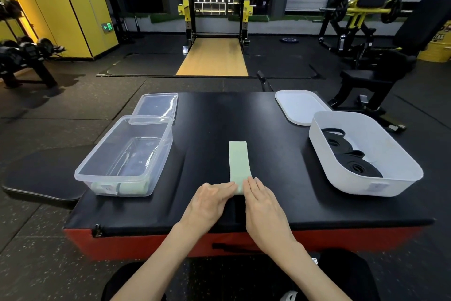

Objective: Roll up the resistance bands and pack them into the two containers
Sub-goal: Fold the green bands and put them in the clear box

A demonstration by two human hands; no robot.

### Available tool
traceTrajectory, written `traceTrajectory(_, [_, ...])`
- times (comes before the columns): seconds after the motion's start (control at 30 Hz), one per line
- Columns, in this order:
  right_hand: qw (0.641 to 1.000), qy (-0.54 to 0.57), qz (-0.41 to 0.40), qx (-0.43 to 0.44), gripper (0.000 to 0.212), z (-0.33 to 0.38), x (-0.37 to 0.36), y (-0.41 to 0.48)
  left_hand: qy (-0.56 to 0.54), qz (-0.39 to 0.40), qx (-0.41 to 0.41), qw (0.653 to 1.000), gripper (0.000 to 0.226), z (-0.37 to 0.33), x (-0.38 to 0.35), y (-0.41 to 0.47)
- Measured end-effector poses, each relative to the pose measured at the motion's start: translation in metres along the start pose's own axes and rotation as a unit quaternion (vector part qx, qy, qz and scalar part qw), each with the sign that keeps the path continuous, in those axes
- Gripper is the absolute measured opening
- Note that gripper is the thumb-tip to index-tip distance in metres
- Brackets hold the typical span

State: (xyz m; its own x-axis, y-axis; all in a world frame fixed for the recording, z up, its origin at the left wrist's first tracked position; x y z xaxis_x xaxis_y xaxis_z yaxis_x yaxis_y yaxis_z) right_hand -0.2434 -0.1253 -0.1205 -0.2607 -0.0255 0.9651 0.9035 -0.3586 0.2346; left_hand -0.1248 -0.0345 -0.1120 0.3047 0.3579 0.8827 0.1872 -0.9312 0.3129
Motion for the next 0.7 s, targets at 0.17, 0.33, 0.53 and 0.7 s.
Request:
traceTrajectory(0.17, [1.000,-0.016,-0.007,0.016,0.049,0.008,0.006,-0.003,0.024,0.048,0.009,0.999,0.014,0.004,0.000,0.005])
traceTrajectory(0.33, [1.000,-0.006,0.009,0.002,0.049,0.010,-0.002,-0.004,0.019,0.058,0.015,0.998,0.016,-0.003,0.000,0.004])
traceTrajectory(0.53, [1.000,-0.005,0.015,-0.008,0.052,0.007,0.002,0.004,0.027,0.023,0.025,0.999,0.043,-0.020,0.005,-0.009])
traceTrajectory(0.7, [1.000,0.001,0.019,-0.010,0.050,0.007,0.001,0.007,0.038,0.062,0.048,0.996,0.051,-0.019,0.003,-0.010])
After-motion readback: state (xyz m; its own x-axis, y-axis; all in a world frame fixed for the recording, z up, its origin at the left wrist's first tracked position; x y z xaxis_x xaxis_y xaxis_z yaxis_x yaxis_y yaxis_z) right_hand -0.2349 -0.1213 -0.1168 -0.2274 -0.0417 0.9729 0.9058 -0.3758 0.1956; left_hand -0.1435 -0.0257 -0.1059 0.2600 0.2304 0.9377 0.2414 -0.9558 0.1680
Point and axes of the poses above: each hand's wrist, its own y-axis towards the middle knuckle, its own x-axis out of the back of the hand, z = x × y, the point moved 3 cm from there along y, towards the middle knuckle, and after that the axes turned 15 degrees about z, right-handed, at the moved point
